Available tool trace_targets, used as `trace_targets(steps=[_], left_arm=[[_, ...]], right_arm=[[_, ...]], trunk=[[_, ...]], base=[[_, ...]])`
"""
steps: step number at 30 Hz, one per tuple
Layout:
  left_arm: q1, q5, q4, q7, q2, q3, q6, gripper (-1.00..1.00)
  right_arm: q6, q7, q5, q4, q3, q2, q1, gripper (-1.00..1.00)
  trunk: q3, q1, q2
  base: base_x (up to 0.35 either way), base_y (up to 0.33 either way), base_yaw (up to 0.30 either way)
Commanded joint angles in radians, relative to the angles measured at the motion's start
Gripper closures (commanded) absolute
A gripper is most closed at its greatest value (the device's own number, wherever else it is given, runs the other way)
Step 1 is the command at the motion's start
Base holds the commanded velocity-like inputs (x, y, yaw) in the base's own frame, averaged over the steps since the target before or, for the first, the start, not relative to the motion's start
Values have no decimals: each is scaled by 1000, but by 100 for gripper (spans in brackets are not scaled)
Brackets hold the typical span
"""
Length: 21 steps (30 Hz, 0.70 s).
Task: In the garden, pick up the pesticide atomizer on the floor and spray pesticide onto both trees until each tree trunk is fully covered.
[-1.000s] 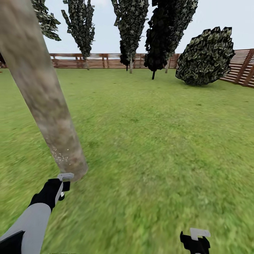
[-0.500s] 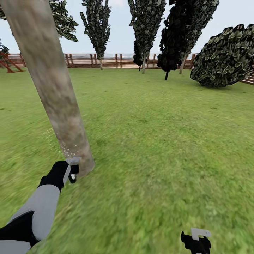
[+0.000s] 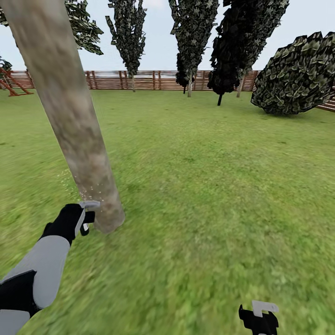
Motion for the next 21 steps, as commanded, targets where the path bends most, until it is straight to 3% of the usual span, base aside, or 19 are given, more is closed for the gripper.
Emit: trace_targets(steps=[1,4,6,8,16,21], left_arm=[[-3,-1,-1,-5,3,-20,13,100],[-3,-5,-5,-42,36,-35,33,100],[-1,-1,0,-70,97,-35,36,100],[1,-4,-5,-107,120,-37,36,100],[11,-6,-13,-121,119,-43,36,100],[11,-6,-14,-119,115,-39,34,100]], right_arm=[[-4,-4,11,2,-8,0,-1,-100],[-4,-4,11,2,-8,0,-1,-100],[-4,-4,11,2,-8,0,-1,-100],[-4,-4,11,2,-8,0,-1,-100],[-5,-4,9,2,-8,1,-1,-100],[-5,-4,9,2,-8,0,-1,-100]], trunk=[[-1,0,0],[-1,0,0],[-1,0,0],[-1,0,0],[-1,0,0],[-1,0,0]], base=[[0,0,0],[0,0,0],[0,0,0],[0,0,0],[1,0,81],[210,-107,166]])
